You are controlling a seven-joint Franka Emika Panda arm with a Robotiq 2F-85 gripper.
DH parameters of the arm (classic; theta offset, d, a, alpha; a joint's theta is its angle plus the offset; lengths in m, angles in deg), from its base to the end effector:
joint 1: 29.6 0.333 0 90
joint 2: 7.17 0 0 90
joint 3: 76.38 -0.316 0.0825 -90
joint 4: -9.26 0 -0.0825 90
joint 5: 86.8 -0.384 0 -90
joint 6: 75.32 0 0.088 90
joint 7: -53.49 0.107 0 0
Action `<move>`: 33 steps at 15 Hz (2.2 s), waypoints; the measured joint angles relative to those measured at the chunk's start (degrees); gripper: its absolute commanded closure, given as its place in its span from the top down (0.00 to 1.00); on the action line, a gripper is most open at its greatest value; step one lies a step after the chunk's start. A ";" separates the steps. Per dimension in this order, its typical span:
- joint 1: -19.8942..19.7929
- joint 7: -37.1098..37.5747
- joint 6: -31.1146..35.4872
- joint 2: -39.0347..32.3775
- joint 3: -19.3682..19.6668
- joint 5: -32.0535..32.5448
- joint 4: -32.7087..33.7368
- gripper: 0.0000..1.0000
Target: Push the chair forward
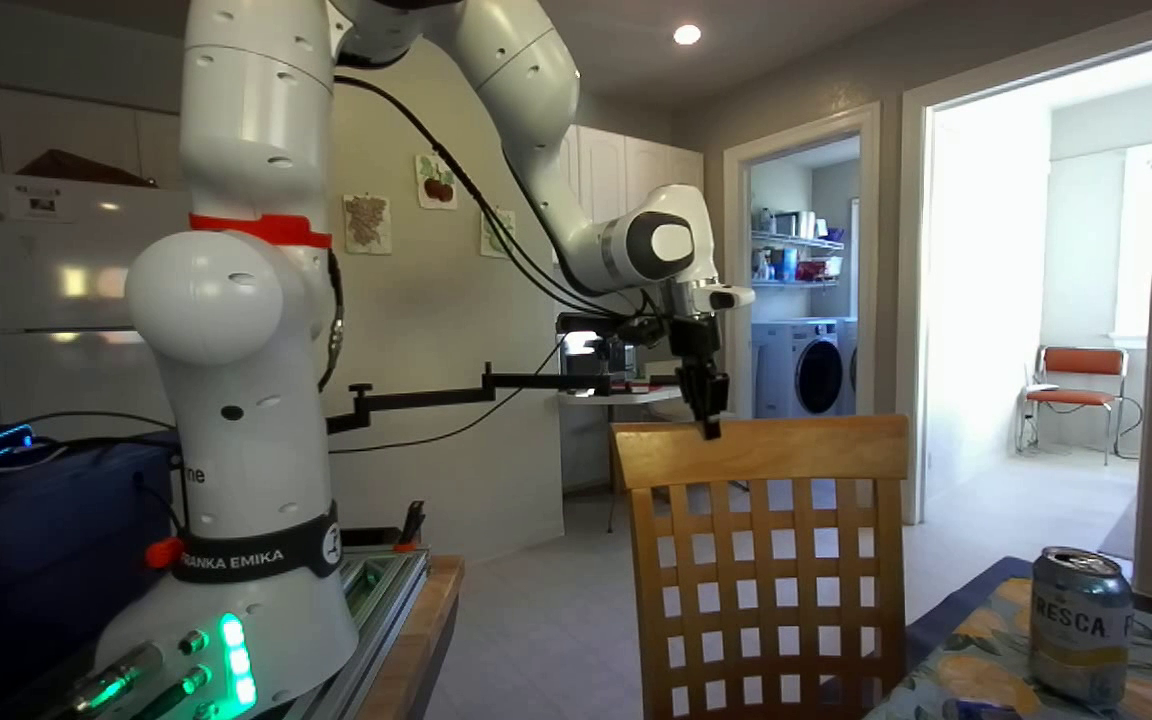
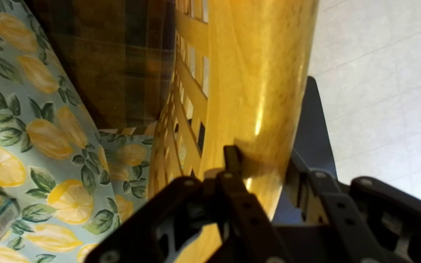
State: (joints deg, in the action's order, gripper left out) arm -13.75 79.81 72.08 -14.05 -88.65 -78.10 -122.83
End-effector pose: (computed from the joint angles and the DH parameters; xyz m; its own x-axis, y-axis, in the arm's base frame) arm 0.4723 0.2550 0.3098 0.9754 0.1474 0.1639 0.1491 -0.9888 0.0019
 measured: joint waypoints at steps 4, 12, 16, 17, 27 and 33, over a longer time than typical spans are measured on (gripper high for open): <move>-0.01 -2.10 -2.10 0.07 -0.01 -0.20 0.52 0.08; -0.10 -4.05 -10.45 1.23 0.37 2.26 0.96 0.08; -0.39 -4.62 -13.89 1.13 1.34 3.89 -0.12 0.08; -0.52 -4.62 -14.60 1.12 1.63 4.64 -0.48 0.08; -3.31 -0.75 -17.59 0.65 6.66 19.47 -1.81 0.08; -3.33 1.04 -18.53 0.62 6.88 22.20 -2.20 0.08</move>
State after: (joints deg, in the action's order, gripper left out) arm -17.08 80.85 53.54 -13.44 -81.77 -55.90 -125.03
